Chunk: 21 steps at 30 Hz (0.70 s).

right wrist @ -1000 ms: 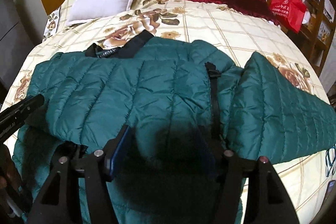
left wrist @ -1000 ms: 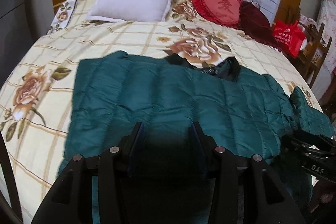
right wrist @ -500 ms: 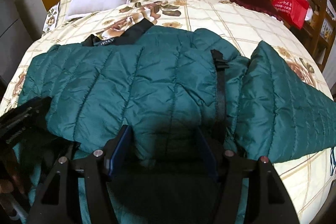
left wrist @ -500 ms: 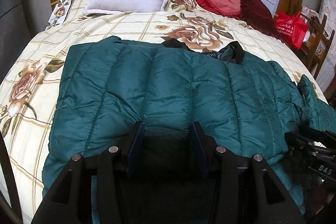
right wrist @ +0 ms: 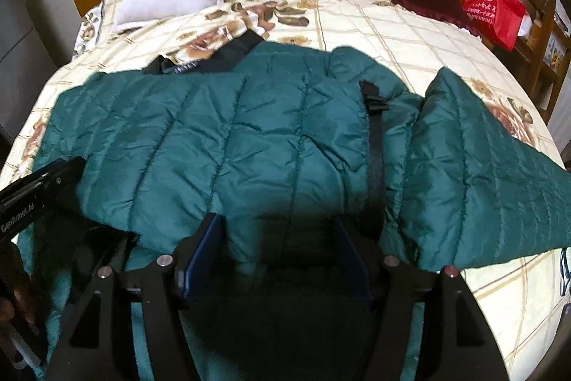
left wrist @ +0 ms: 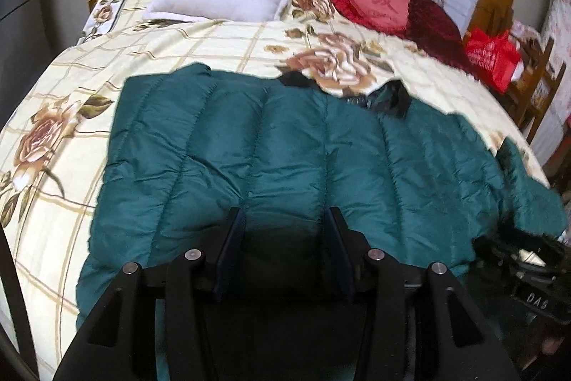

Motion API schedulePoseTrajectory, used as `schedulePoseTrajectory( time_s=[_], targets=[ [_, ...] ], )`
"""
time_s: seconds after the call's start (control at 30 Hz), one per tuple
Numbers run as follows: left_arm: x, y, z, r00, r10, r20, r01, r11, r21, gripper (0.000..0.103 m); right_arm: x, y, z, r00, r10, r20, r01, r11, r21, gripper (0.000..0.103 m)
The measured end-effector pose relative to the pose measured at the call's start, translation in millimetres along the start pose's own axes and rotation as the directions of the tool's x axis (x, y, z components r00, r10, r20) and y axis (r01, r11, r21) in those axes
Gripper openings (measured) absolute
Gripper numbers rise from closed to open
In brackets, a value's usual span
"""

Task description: Fold large clothes

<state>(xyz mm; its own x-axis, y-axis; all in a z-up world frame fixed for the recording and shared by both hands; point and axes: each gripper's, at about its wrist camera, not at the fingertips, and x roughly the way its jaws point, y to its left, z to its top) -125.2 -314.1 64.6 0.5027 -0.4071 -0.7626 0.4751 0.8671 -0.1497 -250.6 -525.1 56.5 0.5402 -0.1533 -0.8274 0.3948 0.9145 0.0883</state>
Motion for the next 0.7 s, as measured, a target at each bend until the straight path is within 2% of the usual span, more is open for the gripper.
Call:
schedulePoseTrajectory(
  time_s=[0.17,0.3,0.47,0.6,0.7],
  targets=[
    [-21,-6,12,0.998,-0.003,0.064,0.004,1.0,-0.006,0.029,-12,-6,1,0.999,-0.036,0.035,0.037,0.999,-0.014,0.071],
    [-14,-14,15,0.999,0.0,0.038,0.001,1.0,-0.006,0.029,1,-17,1,0.998,-0.054,0.006,0.054,0.998,0.015,0.071],
    [16,-22,1,0.998,0.026,-0.056,-0.025,1.0,0.01,0.029,15,-21,-6,0.998,-0.051,-0.021,0.052,0.999,0.007,0.074],
    [14,-26,-3,0.998,0.049,-0.044,-0.048,0.998,0.026,0.029,1,-27,-9,0.999,-0.033,-0.005,0.033,0.999,0.021,0.074],
    [3,-28,-1,0.999,0.029,-0.028,-0.029,0.999,0.018,0.029,-12,-33,-10,0.999,-0.048,0.016,0.048,0.999,0.023,0.074]
  ],
)
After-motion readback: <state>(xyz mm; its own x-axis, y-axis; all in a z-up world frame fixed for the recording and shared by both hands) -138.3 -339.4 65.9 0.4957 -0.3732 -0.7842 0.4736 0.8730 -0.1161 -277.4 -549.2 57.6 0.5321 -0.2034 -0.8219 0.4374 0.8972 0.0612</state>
